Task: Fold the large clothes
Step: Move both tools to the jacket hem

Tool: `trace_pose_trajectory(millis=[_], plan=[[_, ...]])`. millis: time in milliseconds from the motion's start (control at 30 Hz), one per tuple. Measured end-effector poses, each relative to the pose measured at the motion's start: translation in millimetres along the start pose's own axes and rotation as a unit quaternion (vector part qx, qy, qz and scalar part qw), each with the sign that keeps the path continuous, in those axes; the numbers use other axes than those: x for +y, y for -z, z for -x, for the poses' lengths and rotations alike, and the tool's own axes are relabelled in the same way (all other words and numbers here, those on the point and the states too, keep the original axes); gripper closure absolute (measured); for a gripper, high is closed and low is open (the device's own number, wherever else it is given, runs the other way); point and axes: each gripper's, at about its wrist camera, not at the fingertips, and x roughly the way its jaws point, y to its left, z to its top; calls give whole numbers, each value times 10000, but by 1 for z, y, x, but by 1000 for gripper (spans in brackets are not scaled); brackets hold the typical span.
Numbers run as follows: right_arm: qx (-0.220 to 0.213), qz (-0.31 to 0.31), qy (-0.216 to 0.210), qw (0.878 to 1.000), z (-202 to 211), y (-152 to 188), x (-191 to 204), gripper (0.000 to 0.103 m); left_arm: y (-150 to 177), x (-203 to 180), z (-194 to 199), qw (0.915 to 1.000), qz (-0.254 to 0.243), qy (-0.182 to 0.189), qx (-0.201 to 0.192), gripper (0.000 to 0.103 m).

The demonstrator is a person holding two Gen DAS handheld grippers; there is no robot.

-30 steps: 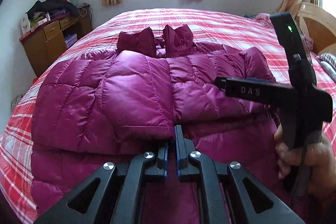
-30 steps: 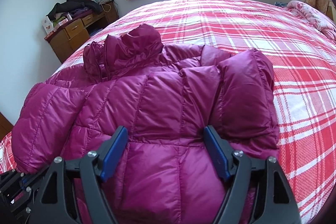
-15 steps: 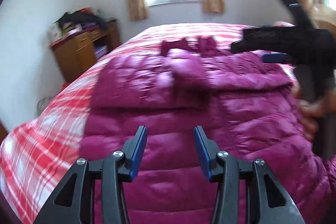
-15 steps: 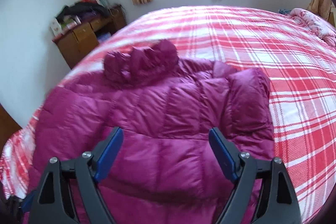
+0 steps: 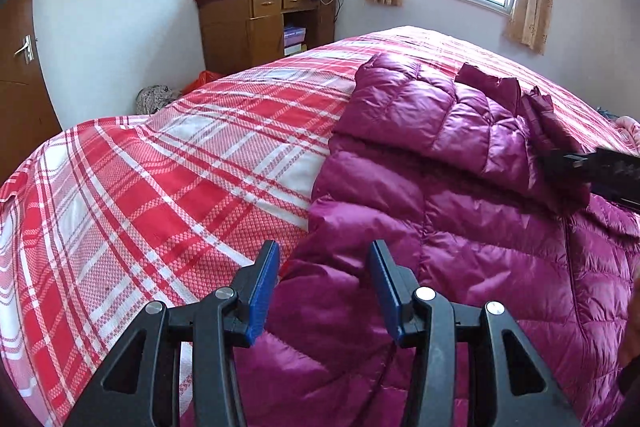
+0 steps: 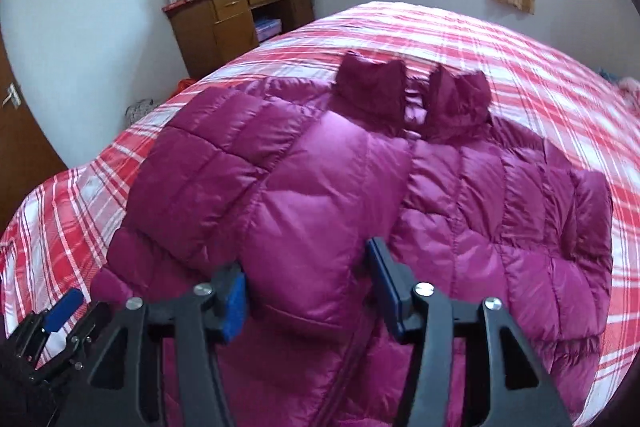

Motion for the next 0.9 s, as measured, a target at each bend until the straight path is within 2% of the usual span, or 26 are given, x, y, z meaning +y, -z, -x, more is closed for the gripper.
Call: trace_pose_trajectory(millis=[100, 133, 200, 333, 400, 433, 500, 600, 700, 733, 833, 900], plan=[[-118, -932, -212, 9953, 15, 11, -52, 47, 0, 0, -6, 9999, 69, 97, 67, 55], [-129, -1207, -183, 9924, 17, 15, -68, 39, 0, -1, -6, 9999, 74, 109, 80, 55], [-121, -1780, -8, 9839, 25, 32, -103, 31, -1, -2, -7, 9999, 65, 118, 70, 55], [-125, -2289, 79, 9733, 45, 54, -135, 31, -7, -4, -6, 9998, 57, 176, 80, 55], [-389, -2086, 263, 9769, 62, 46, -129, 35, -16, -5, -5, 9997, 119, 220, 72, 55], [-631, -1852, 303, 9802, 72, 36, -120, 39, -23, -6, -4, 9996, 159, 242, 29, 55], [-911, -1340, 281, 9864, 80, 14, -102, 41, -38, -12, 0, 9993, 176, 300, -102, 55], [-958, -733, 207, 9925, 66, -16, -76, 41, -68, -30, 2, 9990, -107, 282, -329, 55], [-647, -585, 225, 9959, 32, -31, -71, 42, -100, -46, -7, 9977, -356, 288, -500, 55], [-394, -557, 206, 9975, 17, -29, -70, 48, -110, -49, -13, 9973, -413, 221, -573, 55], [72, -402, 415, 9983, -3, -9, -69, 48, -133, -55, -43, 9955, -581, -261, -703, 55], [186, -329, 507, 9980, -9, 6, -77, 45, -138, -55, -71, 9962, -528, -489, -484, 55]])
